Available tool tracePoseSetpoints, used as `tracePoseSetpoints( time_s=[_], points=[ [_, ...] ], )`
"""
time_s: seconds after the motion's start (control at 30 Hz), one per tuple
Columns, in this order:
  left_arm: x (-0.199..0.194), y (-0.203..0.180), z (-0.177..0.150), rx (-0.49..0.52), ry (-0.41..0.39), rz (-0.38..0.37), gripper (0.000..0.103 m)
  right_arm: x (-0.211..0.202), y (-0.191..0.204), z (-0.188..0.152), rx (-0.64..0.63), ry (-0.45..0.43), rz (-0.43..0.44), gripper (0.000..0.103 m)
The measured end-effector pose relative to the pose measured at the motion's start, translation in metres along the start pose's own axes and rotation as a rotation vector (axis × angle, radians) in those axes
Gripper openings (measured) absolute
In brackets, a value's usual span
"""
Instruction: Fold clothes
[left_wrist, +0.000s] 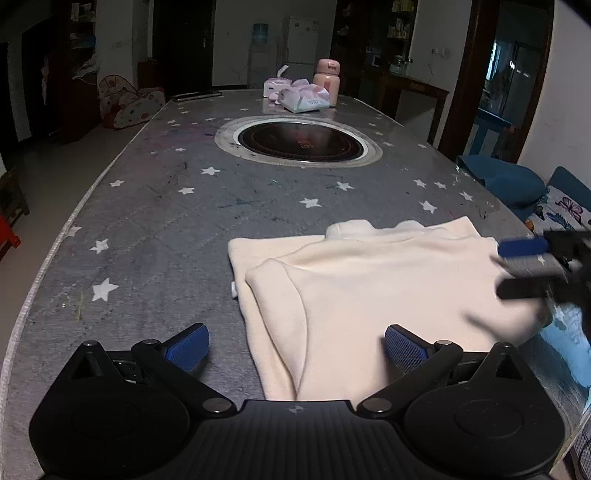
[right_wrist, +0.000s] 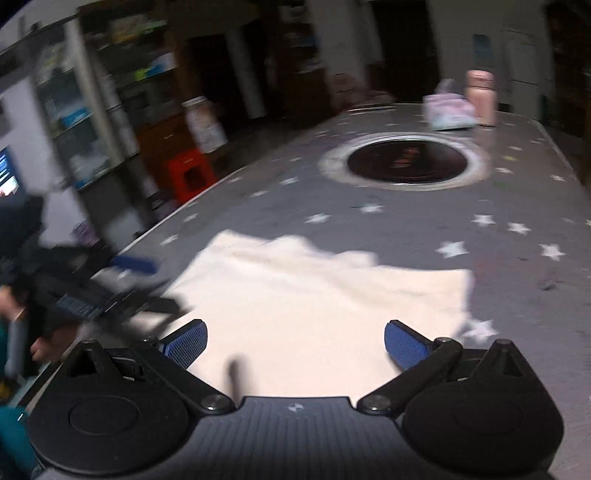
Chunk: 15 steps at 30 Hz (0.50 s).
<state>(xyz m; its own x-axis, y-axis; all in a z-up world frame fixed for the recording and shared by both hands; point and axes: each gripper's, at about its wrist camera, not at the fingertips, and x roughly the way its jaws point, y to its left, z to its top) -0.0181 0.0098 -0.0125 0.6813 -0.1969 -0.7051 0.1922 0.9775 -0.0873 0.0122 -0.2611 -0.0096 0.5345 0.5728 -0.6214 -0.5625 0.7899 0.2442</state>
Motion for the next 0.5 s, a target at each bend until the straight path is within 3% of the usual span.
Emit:
tracePoseSetpoints(
  time_s=[0.23, 0.5],
  points=[
    [0.006, -0.003, 0.0, 0.007, 0.017, -0.006, 0.103, 0.025, -0.04, 0.005, 0.101, 0.041, -0.056, 0.103],
    [0.012, -0.002, 0.001, -0.001, 0.033, -0.014, 0.103, 0.028, -0.019, 0.026, 0.052, 0.014, 0.037, 0.103]
  ],
)
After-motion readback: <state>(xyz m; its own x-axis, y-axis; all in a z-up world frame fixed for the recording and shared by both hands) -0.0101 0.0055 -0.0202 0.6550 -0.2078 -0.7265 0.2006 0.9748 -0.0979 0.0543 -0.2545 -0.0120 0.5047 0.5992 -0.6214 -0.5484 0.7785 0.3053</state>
